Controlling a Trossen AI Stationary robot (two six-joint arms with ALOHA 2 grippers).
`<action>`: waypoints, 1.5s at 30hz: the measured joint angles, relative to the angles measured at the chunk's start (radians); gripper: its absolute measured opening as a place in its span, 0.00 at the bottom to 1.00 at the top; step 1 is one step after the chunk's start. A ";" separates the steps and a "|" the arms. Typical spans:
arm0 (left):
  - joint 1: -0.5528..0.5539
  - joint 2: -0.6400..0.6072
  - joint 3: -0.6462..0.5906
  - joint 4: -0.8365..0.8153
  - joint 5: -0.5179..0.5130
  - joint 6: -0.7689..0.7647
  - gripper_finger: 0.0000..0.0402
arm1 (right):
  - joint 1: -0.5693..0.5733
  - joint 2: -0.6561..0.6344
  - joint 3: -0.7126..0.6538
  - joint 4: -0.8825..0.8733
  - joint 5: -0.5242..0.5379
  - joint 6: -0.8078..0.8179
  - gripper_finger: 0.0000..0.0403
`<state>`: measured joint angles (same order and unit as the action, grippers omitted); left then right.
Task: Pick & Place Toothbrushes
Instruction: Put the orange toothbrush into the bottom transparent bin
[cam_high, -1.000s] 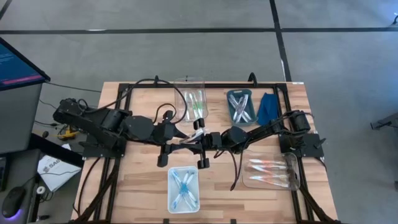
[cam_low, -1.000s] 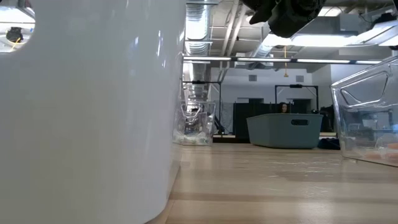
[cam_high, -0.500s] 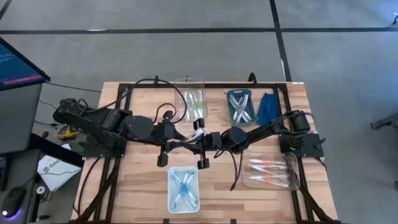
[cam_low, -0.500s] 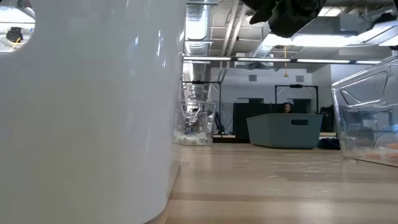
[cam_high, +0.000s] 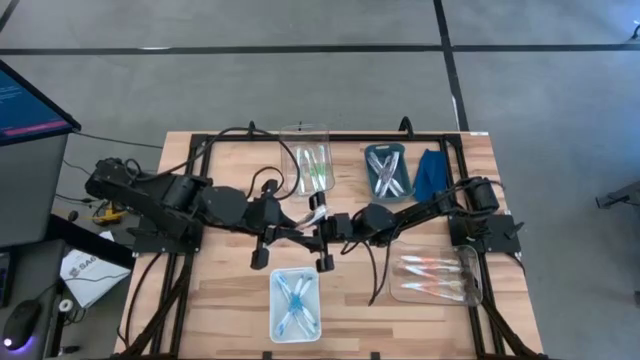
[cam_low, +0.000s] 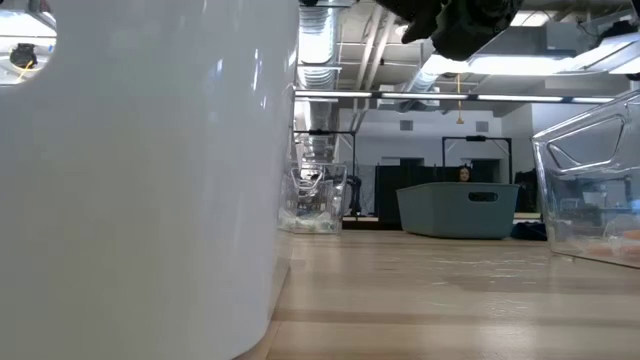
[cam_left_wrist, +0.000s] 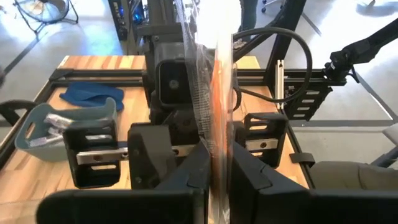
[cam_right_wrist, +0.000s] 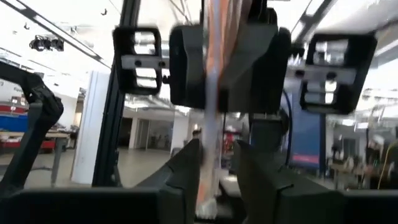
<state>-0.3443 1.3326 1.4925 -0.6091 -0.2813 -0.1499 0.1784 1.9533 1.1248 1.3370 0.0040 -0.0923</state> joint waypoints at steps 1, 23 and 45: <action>0.000 -0.001 0.000 -0.004 0.000 -0.007 0.05 | -0.005 -0.001 0.000 -0.021 -0.001 0.013 0.24; -0.005 -0.031 0.001 -0.369 0.134 -0.238 0.05 | -0.103 -0.342 0.000 -1.195 -0.003 0.126 0.38; -0.044 0.129 -0.004 -0.506 0.335 -0.275 0.05 | -0.087 -0.775 0.000 -1.786 -0.095 0.222 0.30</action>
<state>-0.3885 1.4620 1.4887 -1.1151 0.0536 -0.4253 0.0914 1.1780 1.1248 -0.4495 -0.0913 0.1299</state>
